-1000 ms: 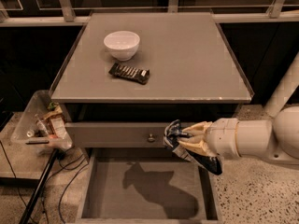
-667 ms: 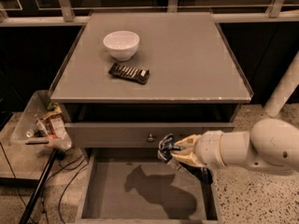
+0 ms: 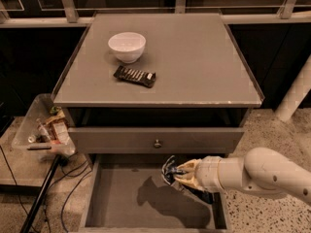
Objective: Place blue chip bag into middle drawer
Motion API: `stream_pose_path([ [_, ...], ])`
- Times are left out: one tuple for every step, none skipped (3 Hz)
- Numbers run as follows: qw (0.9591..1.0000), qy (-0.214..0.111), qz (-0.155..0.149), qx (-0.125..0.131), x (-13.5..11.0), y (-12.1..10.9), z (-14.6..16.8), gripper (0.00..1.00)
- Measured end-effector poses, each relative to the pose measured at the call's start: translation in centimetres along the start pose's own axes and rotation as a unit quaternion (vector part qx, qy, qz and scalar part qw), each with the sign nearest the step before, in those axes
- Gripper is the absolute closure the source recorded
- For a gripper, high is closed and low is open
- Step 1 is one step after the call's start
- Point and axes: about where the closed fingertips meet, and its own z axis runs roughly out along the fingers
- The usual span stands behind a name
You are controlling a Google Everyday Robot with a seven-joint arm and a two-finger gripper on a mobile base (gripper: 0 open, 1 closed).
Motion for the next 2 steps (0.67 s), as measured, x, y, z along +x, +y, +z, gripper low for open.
stream_pose_path([
  [0.9995,-0.016,-0.026,-0.001,1.9,-0.1,2.1,1.0],
  [0.9987,-0.043,-0.029,0.0,3.4,0.3,3.9,1.0],
])
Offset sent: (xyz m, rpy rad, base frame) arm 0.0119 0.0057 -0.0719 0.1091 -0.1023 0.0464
